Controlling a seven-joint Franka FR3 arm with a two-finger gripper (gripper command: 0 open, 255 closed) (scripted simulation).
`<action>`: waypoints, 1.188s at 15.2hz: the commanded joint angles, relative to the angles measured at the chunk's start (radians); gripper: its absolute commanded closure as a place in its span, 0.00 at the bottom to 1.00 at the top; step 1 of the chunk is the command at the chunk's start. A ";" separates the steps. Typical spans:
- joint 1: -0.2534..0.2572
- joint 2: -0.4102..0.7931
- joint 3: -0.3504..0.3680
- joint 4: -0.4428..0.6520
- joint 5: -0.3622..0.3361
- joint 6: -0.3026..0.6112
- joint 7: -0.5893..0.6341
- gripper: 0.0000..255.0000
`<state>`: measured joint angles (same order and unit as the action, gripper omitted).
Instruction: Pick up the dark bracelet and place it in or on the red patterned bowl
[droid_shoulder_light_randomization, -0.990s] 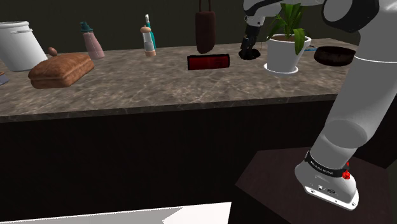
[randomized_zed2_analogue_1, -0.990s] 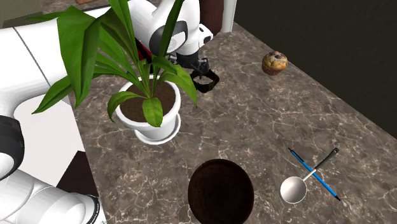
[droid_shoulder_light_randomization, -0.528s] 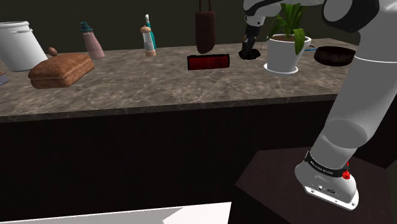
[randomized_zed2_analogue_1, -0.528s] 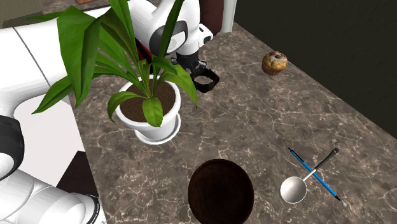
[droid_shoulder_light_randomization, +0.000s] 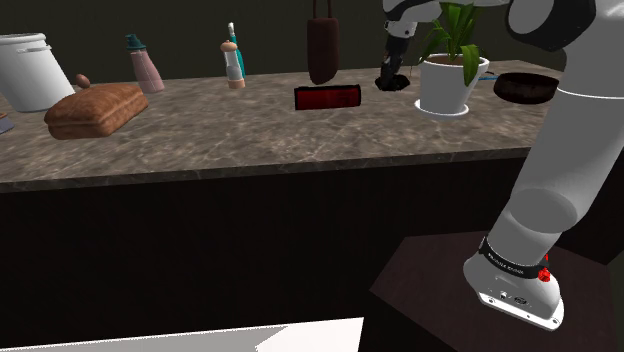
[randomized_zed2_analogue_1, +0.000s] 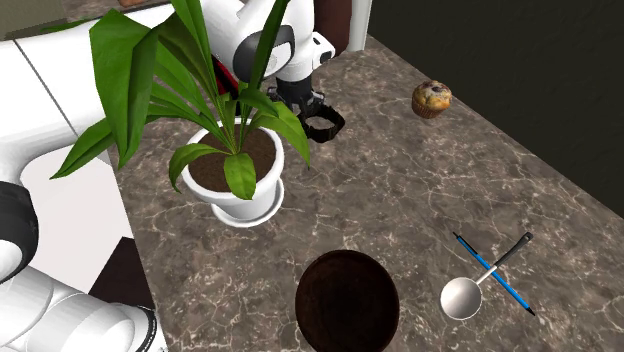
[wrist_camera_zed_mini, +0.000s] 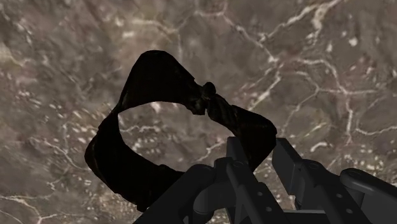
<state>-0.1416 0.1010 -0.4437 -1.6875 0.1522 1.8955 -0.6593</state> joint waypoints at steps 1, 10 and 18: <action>-0.001 -0.001 -0.001 0.024 -0.001 -0.025 0.001 1.00; -0.009 0.015 -0.005 0.164 0.003 -0.151 0.009 1.00; -0.023 0.051 -0.010 0.318 0.019 -0.272 0.012 1.00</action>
<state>-0.1623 0.1456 -0.4534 -1.3910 0.1682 1.6391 -0.6475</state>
